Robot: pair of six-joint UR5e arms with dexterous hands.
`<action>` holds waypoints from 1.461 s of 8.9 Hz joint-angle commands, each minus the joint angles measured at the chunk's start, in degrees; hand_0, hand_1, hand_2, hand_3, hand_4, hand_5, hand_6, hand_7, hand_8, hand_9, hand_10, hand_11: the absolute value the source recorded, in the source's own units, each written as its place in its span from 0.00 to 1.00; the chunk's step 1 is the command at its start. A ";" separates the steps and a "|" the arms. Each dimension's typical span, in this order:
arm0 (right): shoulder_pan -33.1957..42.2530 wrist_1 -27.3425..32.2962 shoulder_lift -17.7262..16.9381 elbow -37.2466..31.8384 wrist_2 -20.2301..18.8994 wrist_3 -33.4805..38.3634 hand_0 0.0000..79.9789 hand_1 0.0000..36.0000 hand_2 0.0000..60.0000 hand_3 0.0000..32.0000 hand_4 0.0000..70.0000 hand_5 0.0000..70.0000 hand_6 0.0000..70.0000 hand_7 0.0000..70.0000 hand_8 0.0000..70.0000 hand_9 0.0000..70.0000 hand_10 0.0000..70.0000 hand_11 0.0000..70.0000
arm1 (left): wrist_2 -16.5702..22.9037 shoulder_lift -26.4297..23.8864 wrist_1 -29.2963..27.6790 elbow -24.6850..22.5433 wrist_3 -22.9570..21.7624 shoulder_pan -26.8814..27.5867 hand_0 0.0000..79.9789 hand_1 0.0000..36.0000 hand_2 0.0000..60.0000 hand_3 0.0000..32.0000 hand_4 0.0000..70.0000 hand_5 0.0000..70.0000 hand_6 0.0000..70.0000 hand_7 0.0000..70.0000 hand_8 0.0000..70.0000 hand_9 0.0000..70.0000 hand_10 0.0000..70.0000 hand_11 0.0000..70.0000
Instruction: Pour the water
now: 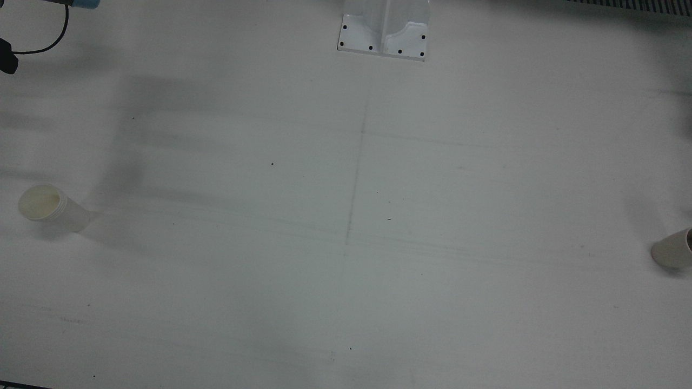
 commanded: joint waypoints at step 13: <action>2.14 6.31 -1.02 -5.66 -0.48 1.99 0.68 0.50 0.12 0.00 0.38 0.35 0.17 0.26 0.02 0.03 0.00 0.00 | -12.45 -3.42 -3.57 4.13 11.99 14.16 0.64 0.37 0.00 0.00 0.17 0.00 0.04 0.06 0.00 0.00 0.00 0.02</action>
